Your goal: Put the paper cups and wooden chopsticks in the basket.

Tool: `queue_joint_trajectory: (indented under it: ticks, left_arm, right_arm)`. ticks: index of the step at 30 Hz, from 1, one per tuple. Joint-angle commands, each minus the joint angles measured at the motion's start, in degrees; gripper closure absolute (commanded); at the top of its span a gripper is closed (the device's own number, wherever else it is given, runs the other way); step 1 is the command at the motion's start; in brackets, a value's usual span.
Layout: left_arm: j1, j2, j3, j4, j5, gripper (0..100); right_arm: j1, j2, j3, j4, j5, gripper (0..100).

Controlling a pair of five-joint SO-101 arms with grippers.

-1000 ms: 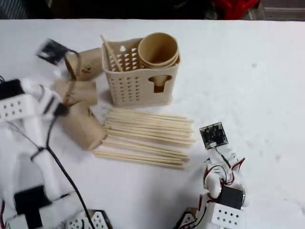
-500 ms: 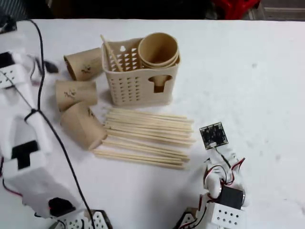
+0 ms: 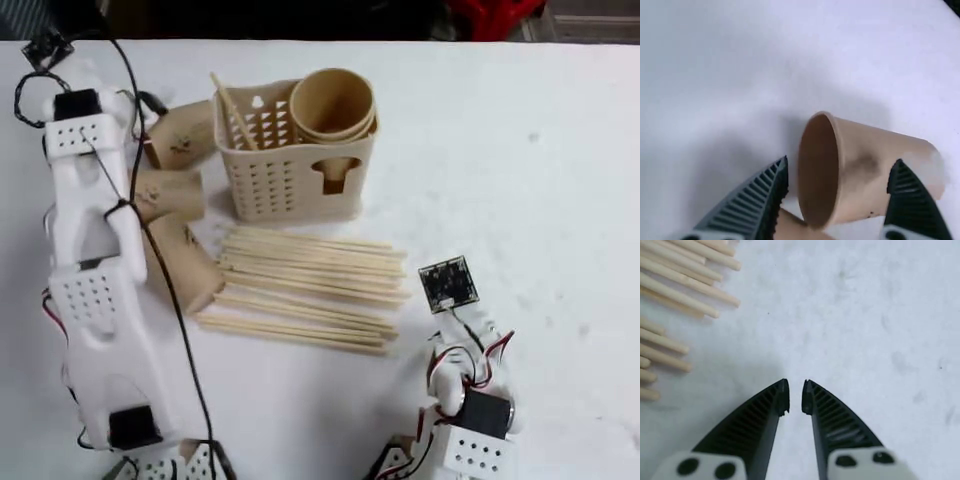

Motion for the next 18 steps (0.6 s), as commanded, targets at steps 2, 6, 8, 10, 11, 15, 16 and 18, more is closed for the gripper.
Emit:
queue_joint_trajectory:
  ticks: [2,6,8,10,11,15,16,18]
  left_arm:
    - [2.24,5.85,-11.96,2.46,3.52,68]
    - [3.38,10.15,-18.29,2.55,4.84,68]
    - [4.18,11.91,-20.48,2.55,4.84,68]
    - [4.97,13.41,-22.33,2.46,4.84,68]
    - [5.32,14.02,-23.21,2.46,4.84,68]
    - [6.29,15.69,-26.81,2.46,4.84,74]
    - [6.37,16.04,-27.52,2.37,4.84,79]
    - [6.46,16.66,-28.57,2.11,4.84,91]
  right_arm:
    - [0.66,-0.48,0.44,-0.48,0.44,93.8]
    - [0.66,-0.48,0.44,-0.48,0.44,93.8]
    - [0.66,-0.48,0.44,-0.48,0.44,93.8]
    - [0.66,-0.48,0.44,-0.48,0.44,93.8]
    - [0.66,-0.48,0.44,-0.48,0.44,93.8]
    - [0.66,-0.48,0.44,-0.48,0.44,93.8]
    - [0.66,-0.48,0.44,-0.48,0.44,93.8]
    - [0.66,-0.48,0.44,-0.48,0.44,93.8]
